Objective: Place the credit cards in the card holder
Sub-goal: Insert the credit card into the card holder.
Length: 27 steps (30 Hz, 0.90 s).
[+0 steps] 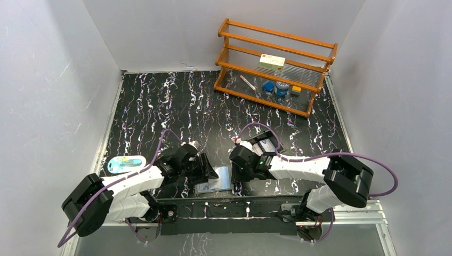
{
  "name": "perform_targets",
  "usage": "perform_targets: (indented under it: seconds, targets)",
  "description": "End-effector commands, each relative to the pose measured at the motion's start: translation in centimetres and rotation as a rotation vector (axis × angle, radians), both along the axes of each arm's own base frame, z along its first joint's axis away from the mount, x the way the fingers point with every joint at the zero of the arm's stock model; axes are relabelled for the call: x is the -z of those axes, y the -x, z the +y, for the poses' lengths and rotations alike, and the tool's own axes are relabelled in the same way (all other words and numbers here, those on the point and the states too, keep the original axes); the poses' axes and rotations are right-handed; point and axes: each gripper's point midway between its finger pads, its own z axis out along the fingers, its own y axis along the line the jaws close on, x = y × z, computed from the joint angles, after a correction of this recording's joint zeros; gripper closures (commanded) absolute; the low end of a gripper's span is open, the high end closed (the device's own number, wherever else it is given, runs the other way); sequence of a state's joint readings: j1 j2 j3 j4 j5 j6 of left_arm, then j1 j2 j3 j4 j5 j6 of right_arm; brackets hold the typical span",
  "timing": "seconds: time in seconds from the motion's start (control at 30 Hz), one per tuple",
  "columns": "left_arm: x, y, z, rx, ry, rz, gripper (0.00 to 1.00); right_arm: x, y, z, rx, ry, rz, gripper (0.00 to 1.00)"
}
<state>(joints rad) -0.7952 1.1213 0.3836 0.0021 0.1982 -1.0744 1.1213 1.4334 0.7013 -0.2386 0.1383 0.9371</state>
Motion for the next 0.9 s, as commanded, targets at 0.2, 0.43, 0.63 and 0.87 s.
perform_targets:
  seconds: [0.2, 0.43, 0.63, 0.87]
  targets:
    - [0.6, 0.2, 0.5, 0.007, -0.063, 0.016, 0.53, -0.8, -0.2, 1.3, 0.005, -0.056, -0.004, 0.74]
    - [1.0, 0.6, -0.7, 0.027, -0.045, 0.026, 0.53, -0.4, -0.3, 1.5, 0.009, -0.053, -0.005, 0.74]
    - [1.0, 0.7, -1.8, 0.053, -0.047, 0.028, 0.53, -0.2, -0.3, 1.5, 0.014, -0.053, -0.003, 0.74]
    - [0.6, 0.2, -0.1, 0.019, -0.133, -0.004, 0.5, -0.6, -0.3, 0.8, 0.024, -0.044, -0.014, 0.75]
